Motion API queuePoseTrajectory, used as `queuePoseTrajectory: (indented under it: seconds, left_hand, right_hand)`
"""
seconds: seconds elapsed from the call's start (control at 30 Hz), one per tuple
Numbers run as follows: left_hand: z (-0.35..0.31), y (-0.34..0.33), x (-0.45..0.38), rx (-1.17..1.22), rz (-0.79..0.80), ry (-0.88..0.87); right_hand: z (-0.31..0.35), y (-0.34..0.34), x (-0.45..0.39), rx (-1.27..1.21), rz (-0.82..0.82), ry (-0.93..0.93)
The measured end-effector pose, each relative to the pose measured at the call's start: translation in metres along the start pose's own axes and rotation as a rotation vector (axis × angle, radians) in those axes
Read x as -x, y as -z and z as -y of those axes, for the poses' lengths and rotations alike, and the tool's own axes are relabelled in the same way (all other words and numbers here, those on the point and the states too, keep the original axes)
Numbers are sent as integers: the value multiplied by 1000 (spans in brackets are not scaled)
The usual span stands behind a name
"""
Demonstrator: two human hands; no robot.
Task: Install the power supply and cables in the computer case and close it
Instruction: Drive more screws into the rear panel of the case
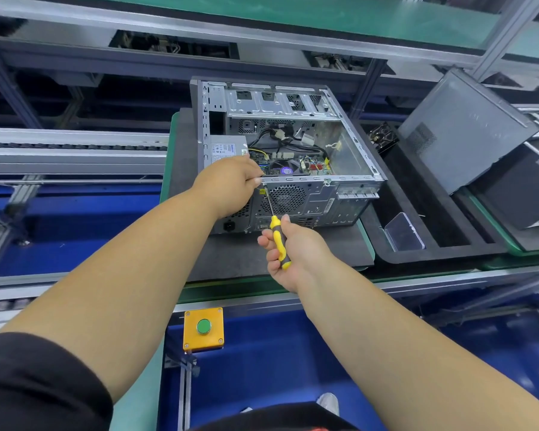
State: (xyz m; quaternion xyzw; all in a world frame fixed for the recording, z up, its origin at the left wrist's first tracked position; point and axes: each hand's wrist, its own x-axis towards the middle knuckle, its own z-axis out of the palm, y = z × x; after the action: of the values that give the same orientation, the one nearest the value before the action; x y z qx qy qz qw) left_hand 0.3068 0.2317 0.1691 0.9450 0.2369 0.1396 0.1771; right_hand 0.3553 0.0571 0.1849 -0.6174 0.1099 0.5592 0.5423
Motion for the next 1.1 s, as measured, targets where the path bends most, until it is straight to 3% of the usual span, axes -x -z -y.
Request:
queuePoseTrajectory:
  seconds: [0.17, 0.4, 0.7, 0.93, 1.1]
  left_hand:
    - [-2, 1, 1, 23, 2, -2]
    - [-3, 3, 2, 25, 4, 3]
    - [-2, 3, 1, 27, 18, -5]
    - [-2, 4, 2, 38, 20, 1]
    - [-3, 4, 2, 35, 25, 6]
  right_hand:
    - [2, 3, -3, -77, 46, -20]
    - [-2, 3, -5, 30, -39, 67]
    - [2, 2, -2, -45, 48, 2]
    - [0, 3, -4, 55, -48, 74]
    - [1, 5, -6, -10, 21, 13]
